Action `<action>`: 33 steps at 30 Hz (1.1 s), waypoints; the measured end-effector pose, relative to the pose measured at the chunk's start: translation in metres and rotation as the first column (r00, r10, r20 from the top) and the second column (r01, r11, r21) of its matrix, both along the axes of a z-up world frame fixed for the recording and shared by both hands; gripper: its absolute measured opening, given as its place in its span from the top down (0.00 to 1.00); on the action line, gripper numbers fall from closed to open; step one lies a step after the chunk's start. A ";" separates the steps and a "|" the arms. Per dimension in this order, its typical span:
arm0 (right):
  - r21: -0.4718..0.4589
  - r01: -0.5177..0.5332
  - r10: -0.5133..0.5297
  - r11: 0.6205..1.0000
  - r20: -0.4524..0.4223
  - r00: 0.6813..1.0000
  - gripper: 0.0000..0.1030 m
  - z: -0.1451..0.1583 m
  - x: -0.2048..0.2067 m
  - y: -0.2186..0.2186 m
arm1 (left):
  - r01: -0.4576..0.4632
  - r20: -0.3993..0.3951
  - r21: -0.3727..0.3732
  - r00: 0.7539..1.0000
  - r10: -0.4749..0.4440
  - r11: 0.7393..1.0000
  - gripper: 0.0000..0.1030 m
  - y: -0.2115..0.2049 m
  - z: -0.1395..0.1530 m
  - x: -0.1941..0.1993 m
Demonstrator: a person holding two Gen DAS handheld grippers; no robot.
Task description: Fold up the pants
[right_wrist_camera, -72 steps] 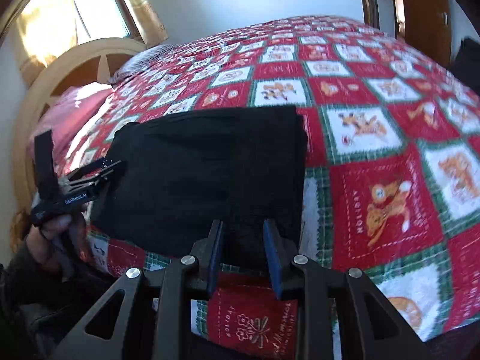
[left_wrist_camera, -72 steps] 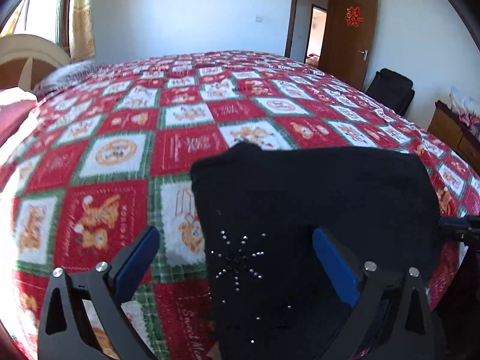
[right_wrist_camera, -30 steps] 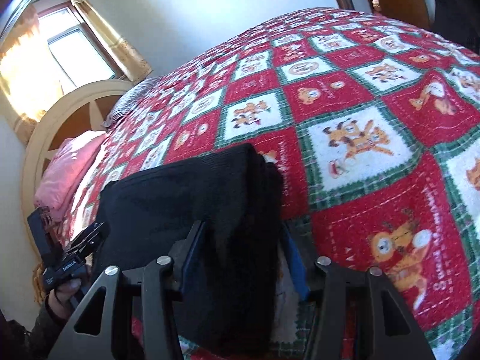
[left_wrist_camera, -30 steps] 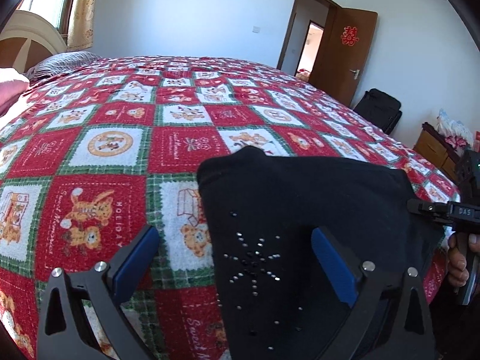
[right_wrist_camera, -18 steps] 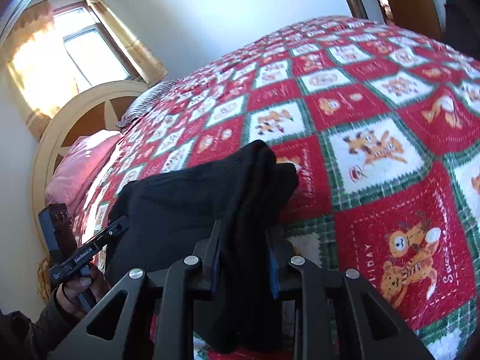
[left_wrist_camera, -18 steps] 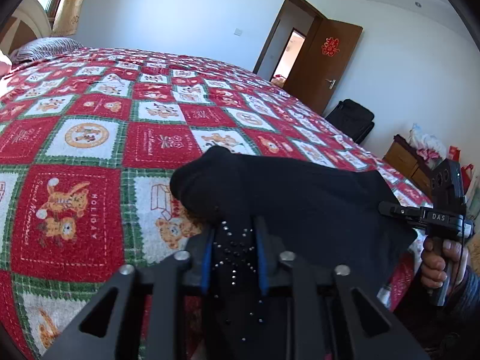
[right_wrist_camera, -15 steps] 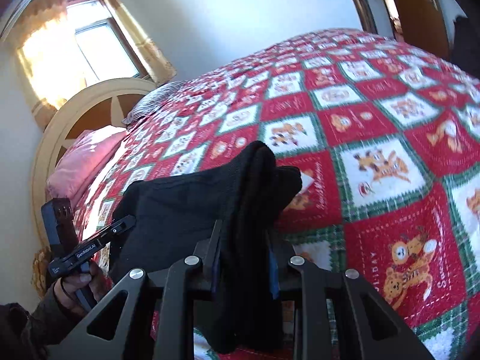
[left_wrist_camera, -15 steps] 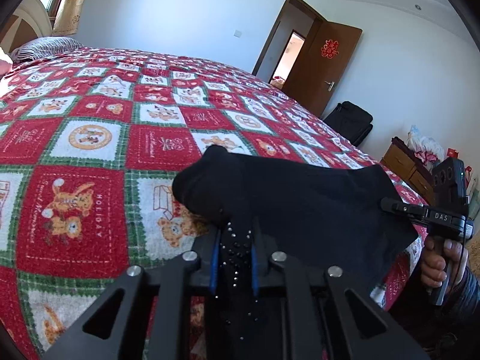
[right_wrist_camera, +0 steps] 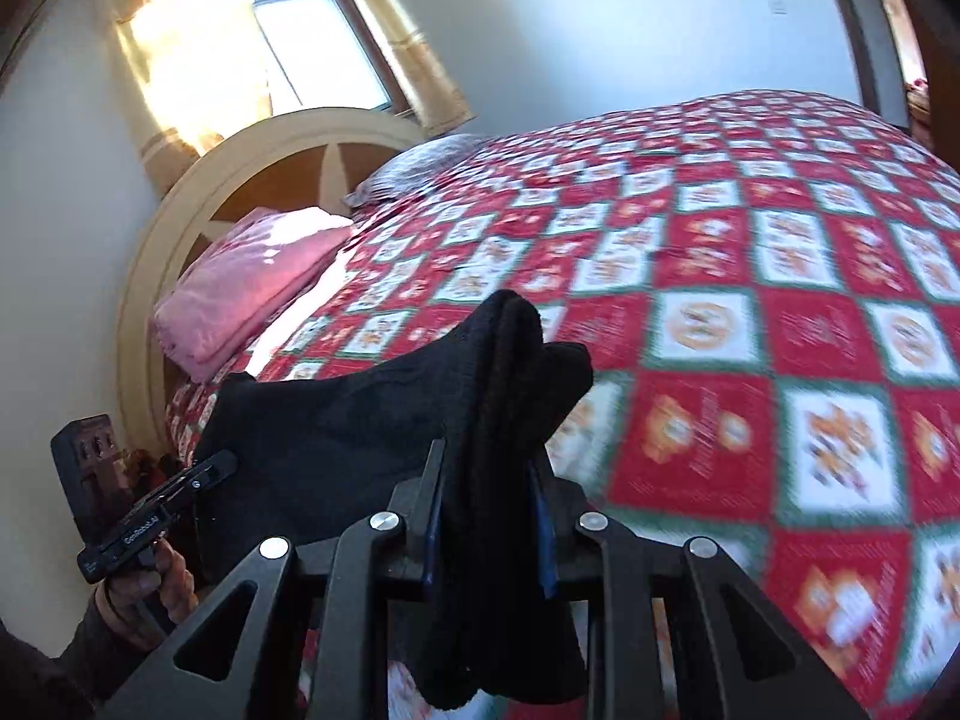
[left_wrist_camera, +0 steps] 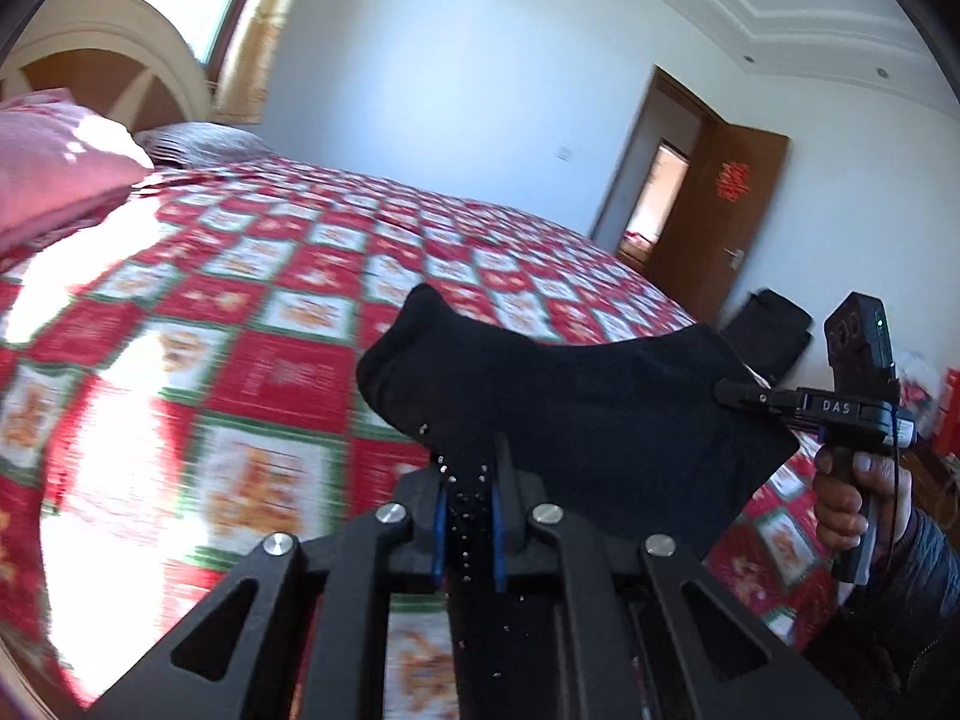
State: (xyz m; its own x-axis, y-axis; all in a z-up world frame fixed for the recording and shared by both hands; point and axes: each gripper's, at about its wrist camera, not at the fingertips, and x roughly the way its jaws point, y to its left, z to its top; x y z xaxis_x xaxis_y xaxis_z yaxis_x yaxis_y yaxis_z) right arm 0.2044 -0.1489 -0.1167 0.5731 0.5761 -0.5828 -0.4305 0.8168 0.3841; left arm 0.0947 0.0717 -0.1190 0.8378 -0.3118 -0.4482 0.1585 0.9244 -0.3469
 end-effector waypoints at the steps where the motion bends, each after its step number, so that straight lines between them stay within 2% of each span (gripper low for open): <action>1: 0.002 -0.022 0.022 1.000 0.003 1.000 0.76 -0.002 0.010 0.016 | -0.027 -0.001 0.001 1.000 0.027 1.000 0.89 0.010 -0.001 0.000; 6: 0.000 -0.063 0.063 0.998 -0.040 0.997 0.76 -0.029 0.051 0.067 | -0.132 -0.044 0.049 0.990 0.135 0.990 0.89 0.042 -0.022 0.017; 10: -0.003 -0.057 0.057 0.998 -0.081 0.995 0.76 -0.051 0.068 0.083 | -0.151 -0.099 0.035 0.983 0.154 0.988 0.88 0.055 -0.046 0.026; 13: 0.003 -0.040 0.040 0.999 -0.110 0.993 0.74 -0.059 0.075 0.076 | -0.158 -0.119 0.036 0.980 0.161 0.987 0.76 0.054 -0.056 0.025; 15: -0.005 -0.025 0.024 1.000 -0.124 0.992 0.65 -0.062 0.076 0.069 | -0.168 -0.127 0.033 0.977 0.171 0.985 0.62 0.051 -0.058 0.020; 17: -0.028 -0.006 0.003 1.000 -0.132 0.991 0.60 -0.065 0.074 0.063 | -0.179 -0.129 0.033 0.975 0.182 0.983 0.42 0.049 -0.060 0.016; 19: -0.040 0.013 -0.019 0.999 -0.149 0.989 0.51 -0.070 0.076 0.057 | -0.198 -0.134 0.039 0.970 0.201 0.979 0.33 0.049 -0.062 0.015; 20: -0.039 0.027 -0.033 0.999 -0.156 0.987 0.43 -0.072 0.077 0.053 | -0.199 -0.134 0.033 0.970 0.202 0.979 0.33 0.051 -0.062 0.015; 21: -0.031 0.035 -0.039 0.999 -0.162 0.986 0.42 -0.074 0.078 0.050 | -0.198 -0.136 0.033 0.970 0.201 0.980 0.33 0.051 -0.062 0.014; 25: -0.011 0.039 -0.041 0.999 -0.163 0.986 0.41 -0.073 0.078 0.045 | -0.218 -0.147 0.073 0.963 0.227 0.973 0.27 0.052 -0.060 0.010; 33: 0.002 0.087 -0.086 0.996 -0.125 0.988 0.40 -0.064 0.064 0.025 | -0.251 -0.154 0.155 0.949 0.275 0.955 0.26 0.047 -0.050 -0.004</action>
State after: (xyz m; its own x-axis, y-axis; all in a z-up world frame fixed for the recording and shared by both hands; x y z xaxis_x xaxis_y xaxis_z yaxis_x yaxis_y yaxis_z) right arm 0.2685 -0.1238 -0.1812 0.5444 0.5319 -0.6486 -0.3068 0.8459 0.4362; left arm 0.0906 0.1190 -0.1687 0.7886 -0.0194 -0.6146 -0.1476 0.9643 -0.2199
